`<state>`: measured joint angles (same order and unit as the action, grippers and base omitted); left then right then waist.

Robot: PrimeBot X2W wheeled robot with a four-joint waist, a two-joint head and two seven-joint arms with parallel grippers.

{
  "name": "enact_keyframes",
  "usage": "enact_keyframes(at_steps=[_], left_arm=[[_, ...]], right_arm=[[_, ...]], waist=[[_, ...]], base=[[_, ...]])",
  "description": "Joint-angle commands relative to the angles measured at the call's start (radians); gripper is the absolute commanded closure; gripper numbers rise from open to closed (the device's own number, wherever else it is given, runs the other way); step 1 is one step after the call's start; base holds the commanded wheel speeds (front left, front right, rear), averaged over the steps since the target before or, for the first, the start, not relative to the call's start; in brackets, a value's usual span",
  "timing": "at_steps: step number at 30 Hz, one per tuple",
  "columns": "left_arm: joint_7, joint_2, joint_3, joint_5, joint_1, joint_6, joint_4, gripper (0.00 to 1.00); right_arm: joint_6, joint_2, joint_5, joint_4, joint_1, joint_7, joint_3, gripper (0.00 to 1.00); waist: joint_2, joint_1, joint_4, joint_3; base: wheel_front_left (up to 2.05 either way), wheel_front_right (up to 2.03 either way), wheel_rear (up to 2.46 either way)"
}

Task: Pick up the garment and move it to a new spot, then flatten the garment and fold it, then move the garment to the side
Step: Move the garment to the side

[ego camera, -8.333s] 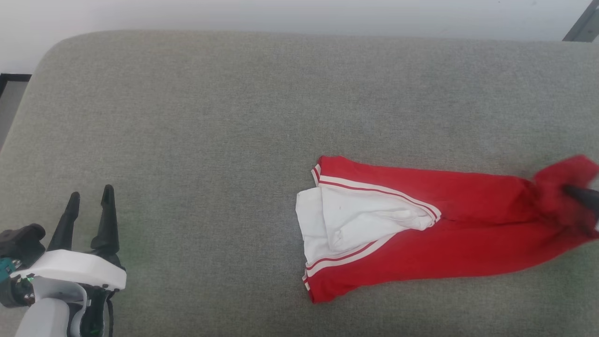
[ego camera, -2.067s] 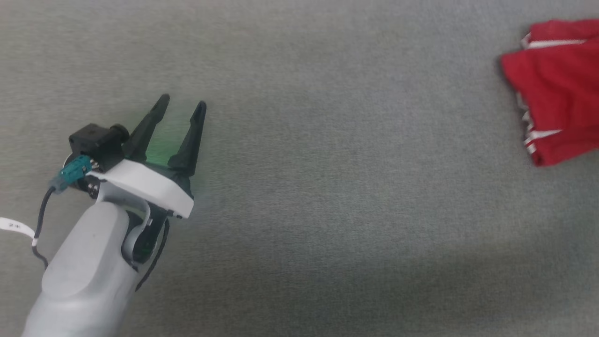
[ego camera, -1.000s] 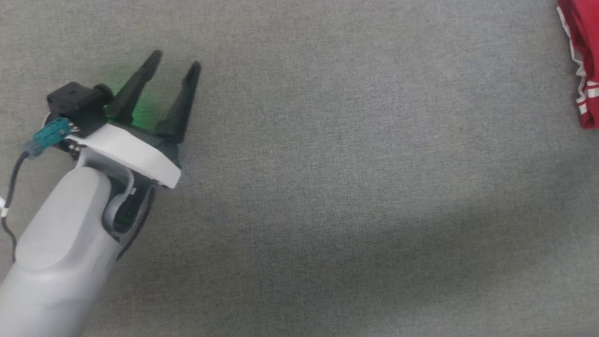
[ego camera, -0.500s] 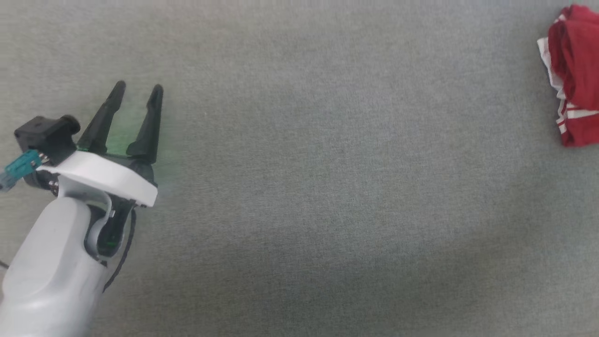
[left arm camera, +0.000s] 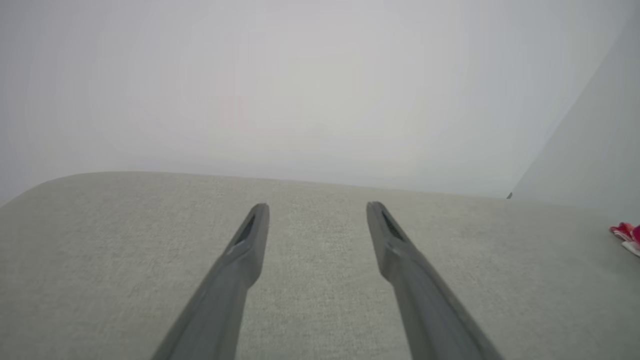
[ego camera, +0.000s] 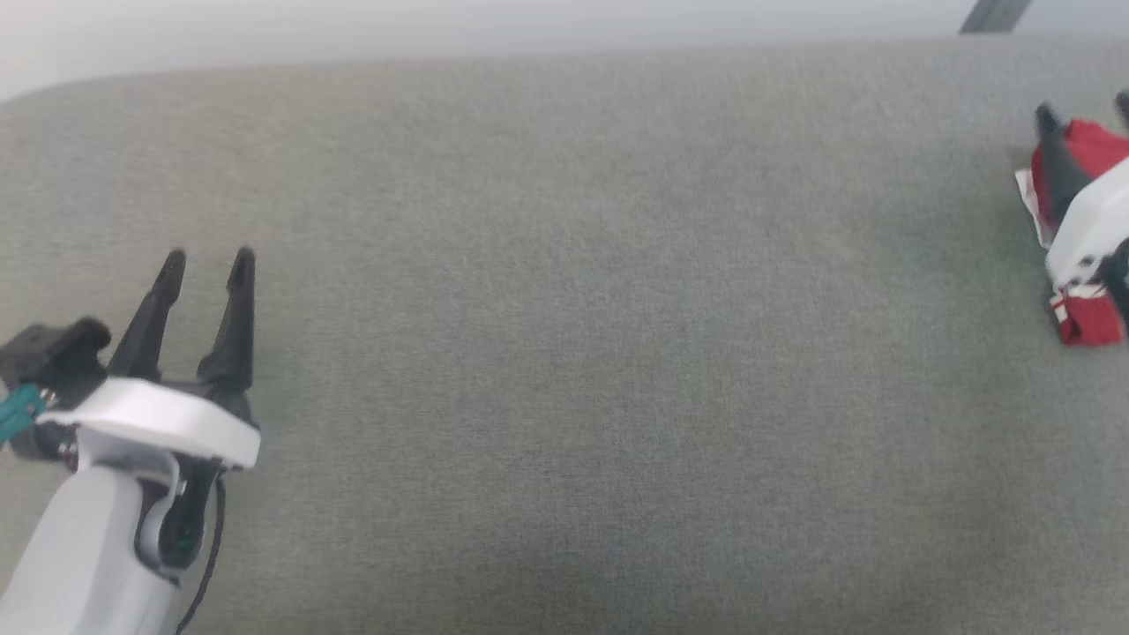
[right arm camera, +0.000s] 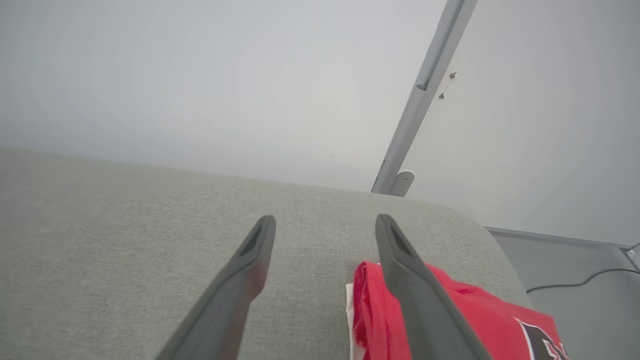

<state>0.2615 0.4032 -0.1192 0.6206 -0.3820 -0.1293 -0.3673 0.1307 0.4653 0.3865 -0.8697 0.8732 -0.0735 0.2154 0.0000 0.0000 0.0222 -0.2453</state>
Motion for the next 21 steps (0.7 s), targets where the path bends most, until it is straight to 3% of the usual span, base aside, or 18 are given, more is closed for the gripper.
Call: enact_keyframes(at_steps=[1,11,21], left_arm=[[0.004,-0.002,0.014,-0.007,0.017,-0.001,-0.003,0.00],[0.004,-0.049,0.184,-0.111,0.157,-0.001,0.005,0.00],[0.004,-0.064,0.217,-0.130,0.290,-0.001,0.051,0.00]], right_arm=[[0.000,-0.007,0.009,0.014,-0.028,-0.011,0.002,0.00],[0.000,-0.040,0.056,0.126,-0.239,-0.080,-0.022,0.00],[0.000,-0.099,0.018,0.273,-0.464,-0.123,-0.104,0.00]], waist=[[0.0000,0.0000,-0.021,0.034],[0.0000,0.0000,-0.048,0.138],[0.0000,0.0000,-0.053,0.197]], base=[[0.00,0.00,0.00],[0.00,0.00,0.00],[0.00,0.00,0.00]])
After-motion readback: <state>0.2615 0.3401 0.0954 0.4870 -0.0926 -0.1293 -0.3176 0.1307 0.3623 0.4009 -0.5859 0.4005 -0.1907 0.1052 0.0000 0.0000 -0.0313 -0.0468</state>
